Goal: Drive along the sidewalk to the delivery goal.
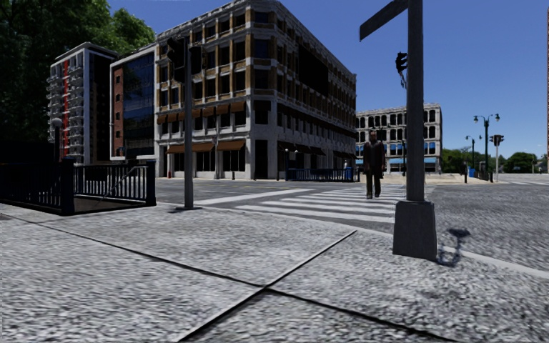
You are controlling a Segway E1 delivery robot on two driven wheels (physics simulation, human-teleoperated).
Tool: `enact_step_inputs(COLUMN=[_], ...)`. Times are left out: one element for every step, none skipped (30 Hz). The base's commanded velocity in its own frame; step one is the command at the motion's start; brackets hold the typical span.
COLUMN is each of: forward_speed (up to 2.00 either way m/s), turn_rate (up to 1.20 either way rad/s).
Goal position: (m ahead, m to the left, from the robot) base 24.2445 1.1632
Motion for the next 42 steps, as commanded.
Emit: enact_step_inputs(forward_speed=[2.00, 2.00, 2.00, 2.00, 2.00, 2.00, 2.00, 2.00, 1.94, 1.54, 1.33, 1.29, 1.47, 1.47, 2.00, 2.00, 2.00, 2.00, 2.00, 2.00, 2.00, 2.00, 2.00, 2.00, 2.00, 2.00, 2.00, 2.00, 2.00, 2.00, 2.00, 2.00, 2.00, 2.00, 2.00, 2.00, 1.97, 1.73, 1.56, 1.42, 1.36, 1.34], turn_rate=[0.00, 0.00, 0.00, 0.00, 0.00, 0.00, 0.00, 0.00, 0.00, 0.00, 0.00, 0.00, 0.31, 0.31, 0.77, 0.94, 1.20, 1.20, 1.20, 1.20, 1.20, 1.20, 1.20, 1.18, 1.08, 0.36, 0.36, 0.13, 0.00, 0.00, 0.00, 0.00, 0.00, 0.00, 0.00, 0.00, -0.08, -0.56, -0.61, -0.67, -0.76, -0.78])
